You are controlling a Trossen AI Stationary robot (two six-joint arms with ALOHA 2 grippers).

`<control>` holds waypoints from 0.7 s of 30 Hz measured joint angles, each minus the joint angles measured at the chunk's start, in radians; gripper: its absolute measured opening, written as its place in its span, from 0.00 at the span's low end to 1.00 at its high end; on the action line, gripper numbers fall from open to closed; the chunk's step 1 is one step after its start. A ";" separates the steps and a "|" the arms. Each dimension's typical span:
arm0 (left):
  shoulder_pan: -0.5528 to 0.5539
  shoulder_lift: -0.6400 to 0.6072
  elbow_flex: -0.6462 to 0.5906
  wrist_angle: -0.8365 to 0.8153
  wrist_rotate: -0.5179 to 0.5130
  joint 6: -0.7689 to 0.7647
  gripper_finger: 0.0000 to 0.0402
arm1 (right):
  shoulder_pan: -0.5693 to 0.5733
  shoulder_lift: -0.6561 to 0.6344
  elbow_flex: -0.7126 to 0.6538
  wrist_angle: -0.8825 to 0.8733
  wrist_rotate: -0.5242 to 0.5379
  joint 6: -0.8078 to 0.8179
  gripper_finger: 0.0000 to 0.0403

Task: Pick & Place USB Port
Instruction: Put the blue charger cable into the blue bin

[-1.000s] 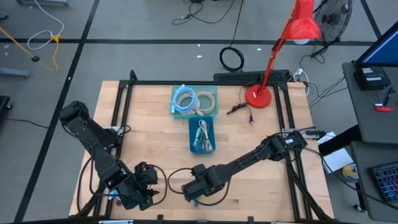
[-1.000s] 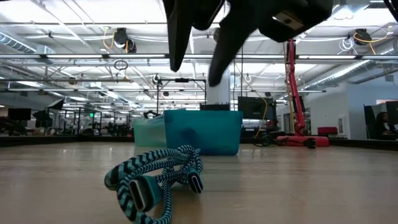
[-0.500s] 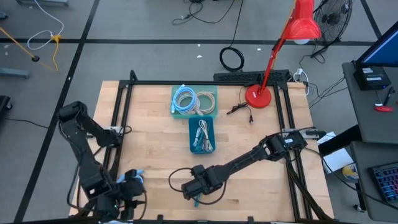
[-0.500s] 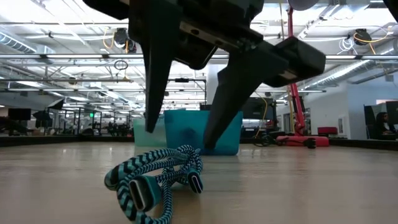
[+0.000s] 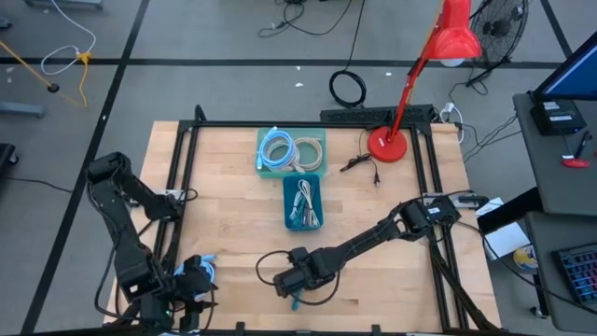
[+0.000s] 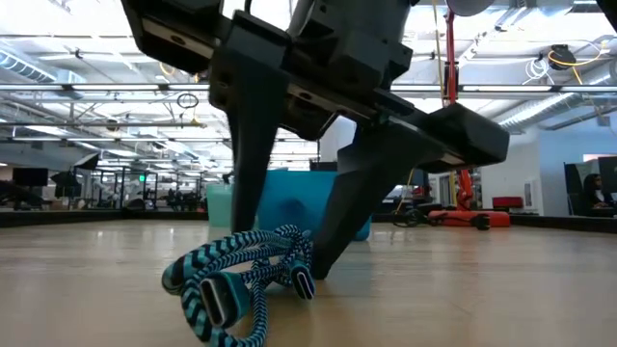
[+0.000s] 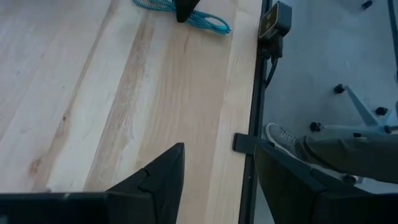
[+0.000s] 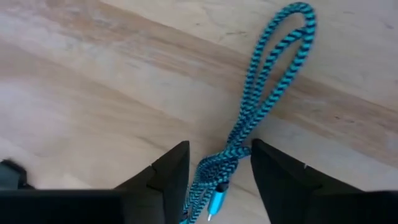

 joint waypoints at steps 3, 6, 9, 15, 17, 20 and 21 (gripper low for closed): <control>0.000 0.000 0.000 0.000 0.000 -0.005 0.49 | 0.000 -0.001 -0.004 -0.012 -0.005 0.011 0.32; 0.000 0.000 0.000 0.000 0.000 -0.005 0.49 | 0.000 -0.001 -0.005 -0.018 -0.015 -0.006 0.18; 0.000 0.000 0.000 0.000 0.000 -0.005 0.49 | 0.003 -0.013 -0.007 -0.002 -0.008 -0.035 0.06; 0.013 0.000 0.000 -0.004 -0.012 -0.008 0.49 | 0.006 -0.086 -0.009 0.007 0.105 -0.046 0.07; 0.019 0.000 0.000 -0.004 -0.016 -0.009 0.49 | 0.001 -0.134 -0.008 0.012 0.179 -0.049 0.06; 0.027 0.000 0.000 -0.004 -0.017 -0.009 0.49 | -0.009 -0.224 -0.008 -0.025 0.328 -0.077 0.06; 0.030 0.000 0.000 -0.003 -0.017 -0.008 0.49 | -0.017 -0.253 -0.007 -0.039 0.377 -0.088 0.06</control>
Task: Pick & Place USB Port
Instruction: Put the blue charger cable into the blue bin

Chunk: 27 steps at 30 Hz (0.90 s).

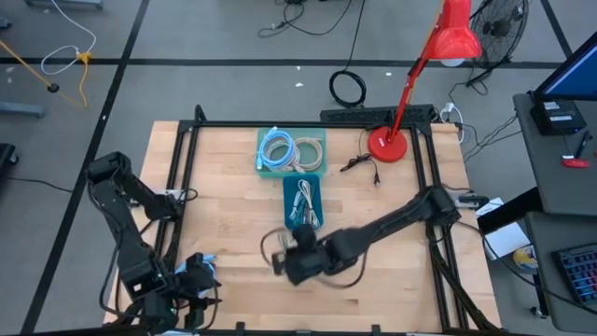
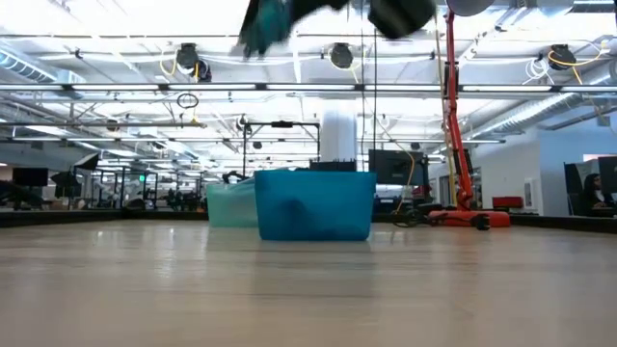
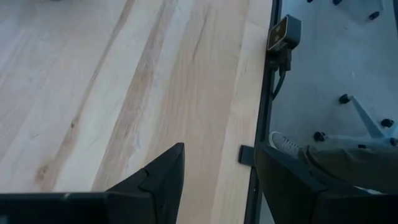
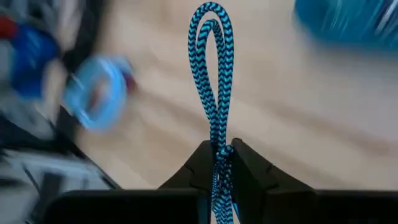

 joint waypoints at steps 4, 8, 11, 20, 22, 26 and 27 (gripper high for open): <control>0.014 0.000 0.000 0.002 -0.001 0.016 0.49 | -0.052 -0.091 0.002 -0.151 0.158 -0.015 0.06; 0.029 0.000 0.000 0.011 -0.005 0.031 0.49 | -0.137 -0.105 0.001 -0.263 0.195 -0.025 0.06; 0.034 0.000 0.000 0.018 -0.006 0.037 0.49 | -0.205 -0.105 0.000 -0.233 0.165 -0.078 0.06; 0.017 0.000 0.000 0.033 -0.006 0.002 0.49 | -0.338 -0.038 0.000 -0.201 0.075 -0.177 0.06; 0.006 0.000 0.000 0.034 -0.007 -0.013 0.49 | -0.348 -0.021 0.000 -0.210 0.069 -0.192 0.06; -0.018 0.000 0.000 0.034 -0.022 -0.038 0.49 | -0.353 0.016 0.000 -0.205 0.065 -0.193 0.06; -0.022 0.000 0.000 0.033 -0.024 -0.046 0.49 | -0.353 0.026 0.000 -0.204 0.060 -0.191 0.06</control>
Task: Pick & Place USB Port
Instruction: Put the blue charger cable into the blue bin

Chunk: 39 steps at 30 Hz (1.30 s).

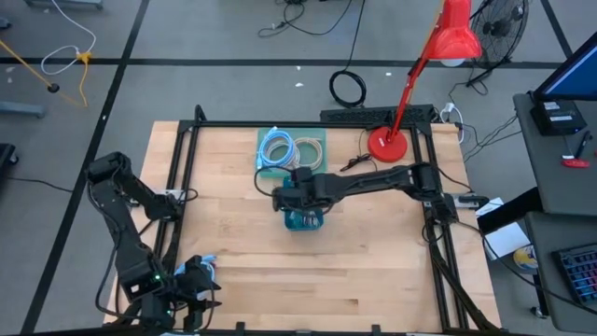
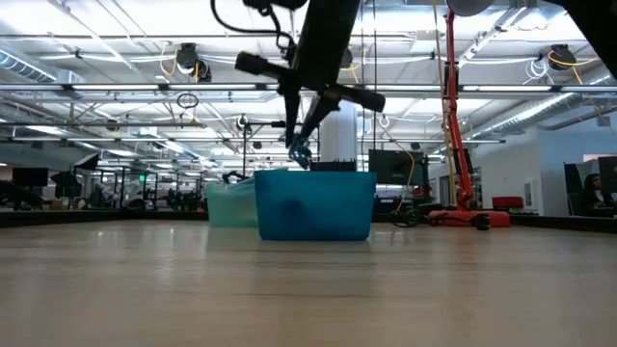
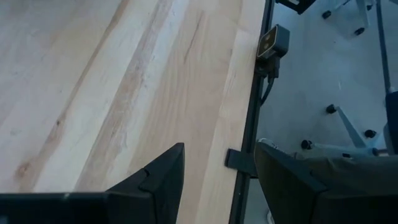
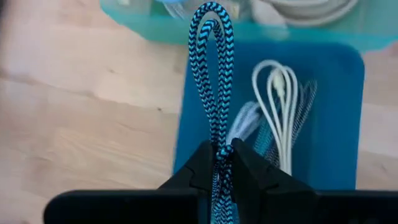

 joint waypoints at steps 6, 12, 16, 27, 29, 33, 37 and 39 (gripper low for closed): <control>-0.016 0.000 0.000 -0.012 -0.002 -0.028 0.49 | -0.003 0.045 0.000 0.029 -0.046 0.003 0.06; -0.020 0.000 0.000 -0.013 -0.002 -0.031 0.49 | -0.003 0.061 0.000 0.021 -0.053 0.006 0.06; -0.020 0.000 0.000 -0.014 -0.002 -0.031 0.49 | -0.005 0.061 -0.019 0.037 -0.075 0.011 0.06; -0.019 0.000 0.000 -0.021 -0.002 -0.031 0.49 | -0.010 0.061 -0.127 0.213 -0.177 -0.001 0.12; -0.019 0.000 0.000 -0.021 -0.002 -0.031 0.49 | -0.009 0.058 -0.127 0.252 -0.176 -0.015 0.13; -0.019 0.000 0.000 -0.021 -0.002 -0.033 0.49 | -0.019 0.056 -0.127 0.261 -0.178 -0.020 0.15; -0.019 0.000 0.000 -0.020 -0.002 -0.040 0.49 | -0.025 0.056 -0.127 0.210 -0.206 -0.006 0.15; -0.019 0.000 0.000 -0.019 -0.001 -0.041 0.49 | -0.024 0.056 -0.127 0.210 -0.225 -0.021 0.15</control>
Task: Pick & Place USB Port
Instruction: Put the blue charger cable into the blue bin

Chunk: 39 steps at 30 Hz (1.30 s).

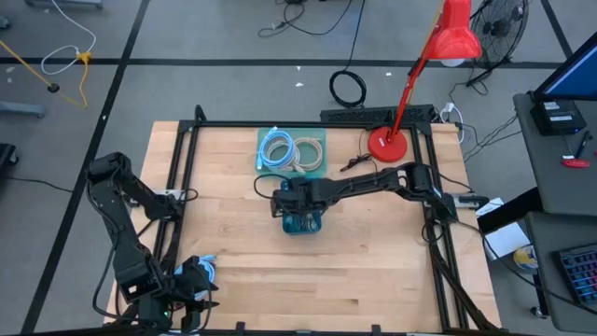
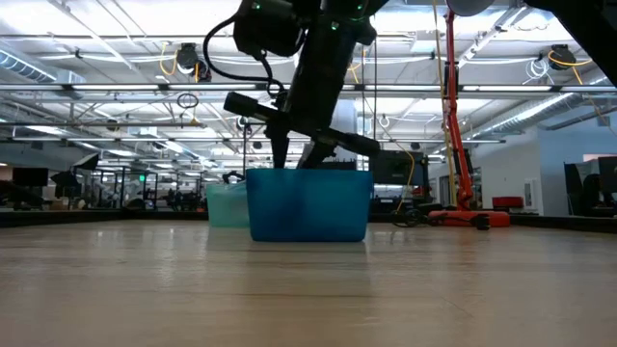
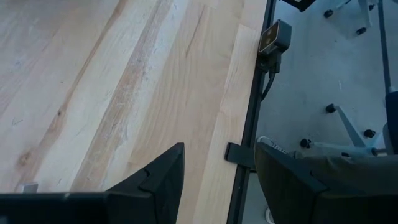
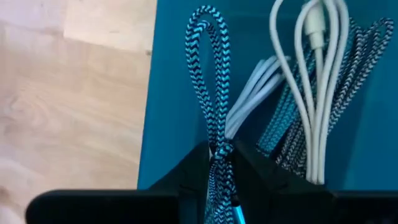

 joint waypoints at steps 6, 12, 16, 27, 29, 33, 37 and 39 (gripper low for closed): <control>0.000 0.000 0.000 0.000 0.000 0.001 0.49 | -0.004 -0.002 0.000 -0.010 -0.004 -0.033 0.21; 0.000 0.000 0.000 0.000 0.000 0.005 0.49 | -0.018 -0.022 0.000 -0.016 -0.010 -0.033 0.35; 0.000 0.000 0.000 -0.006 0.000 0.005 0.49 | -0.021 -0.048 -0.002 -0.009 0.002 -0.040 0.44; 0.011 -0.004 0.000 -0.025 -0.001 0.019 0.49 | -0.028 -0.175 -0.001 -0.004 -0.008 -0.096 0.42; 0.011 -0.006 0.000 -0.036 -0.001 0.022 0.49 | -0.013 -0.180 0.003 -0.037 -0.036 -0.089 0.33; 0.014 -0.009 0.000 -0.050 0.000 0.027 0.49 | 0.032 -0.189 -0.006 -0.114 -0.090 -0.107 0.09; 0.014 -0.010 0.000 -0.049 0.000 0.038 0.49 | 0.067 -0.190 -0.027 -0.134 -0.060 -0.077 0.03; 0.014 -0.010 0.000 -0.049 -0.001 0.039 0.49 | 0.076 -0.185 -0.029 -0.177 -0.034 -0.073 0.01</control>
